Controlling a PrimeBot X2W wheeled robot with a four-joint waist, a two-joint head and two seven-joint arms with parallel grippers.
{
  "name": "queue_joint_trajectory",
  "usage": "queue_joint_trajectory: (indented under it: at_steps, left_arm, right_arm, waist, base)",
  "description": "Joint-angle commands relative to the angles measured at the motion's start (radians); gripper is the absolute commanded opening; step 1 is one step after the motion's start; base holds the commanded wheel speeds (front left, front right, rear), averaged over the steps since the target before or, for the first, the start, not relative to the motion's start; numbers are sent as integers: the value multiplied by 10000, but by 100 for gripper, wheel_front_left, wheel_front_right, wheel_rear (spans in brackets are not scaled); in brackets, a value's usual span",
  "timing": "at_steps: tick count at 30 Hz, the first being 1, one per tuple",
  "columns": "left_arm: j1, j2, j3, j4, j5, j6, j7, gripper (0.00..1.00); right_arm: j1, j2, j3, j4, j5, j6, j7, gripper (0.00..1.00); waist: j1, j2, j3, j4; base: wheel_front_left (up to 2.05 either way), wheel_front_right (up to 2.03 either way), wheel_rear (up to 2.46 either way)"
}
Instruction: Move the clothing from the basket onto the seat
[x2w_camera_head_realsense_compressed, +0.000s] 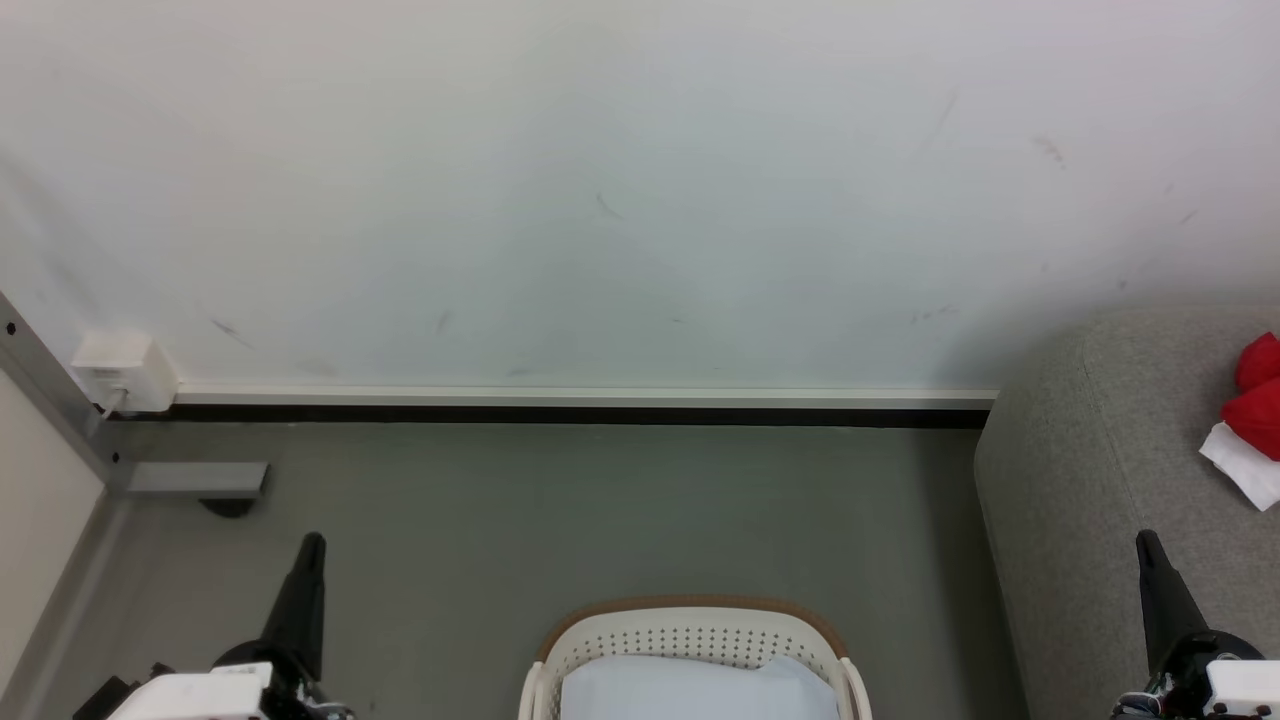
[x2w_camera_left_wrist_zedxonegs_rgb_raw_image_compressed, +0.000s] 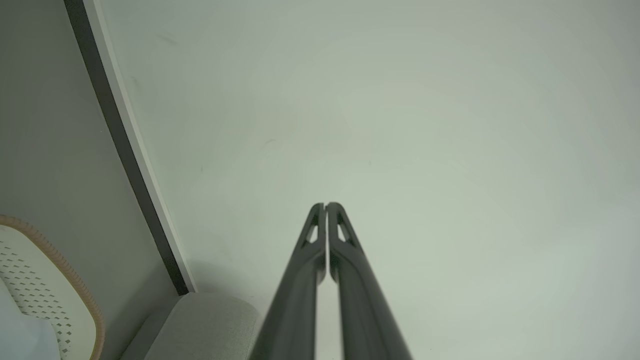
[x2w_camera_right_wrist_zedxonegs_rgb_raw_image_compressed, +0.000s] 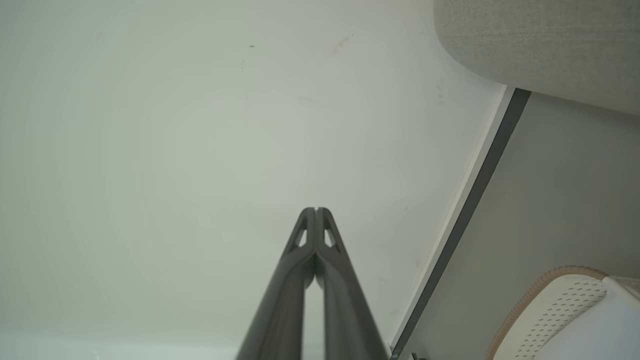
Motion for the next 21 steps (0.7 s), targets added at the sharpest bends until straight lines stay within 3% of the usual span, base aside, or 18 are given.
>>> queue_joint_trajectory:
  at_steps: [1,21]
  left_arm:
    - [-75,70,18,-24,-133,-62,38,0]
    - [-75,70,20,-25,-134,-63,38,0]
  right_arm:
    - [-121,-13,-33,27,13,-24,31,0]
    - [-120,-13,-30,26,15,-24,30,0]
  waist:
    - [0,0,0,0]
    - [0,0,0,0]
  base:
    - [0,0,0]
    - [0,0,0]
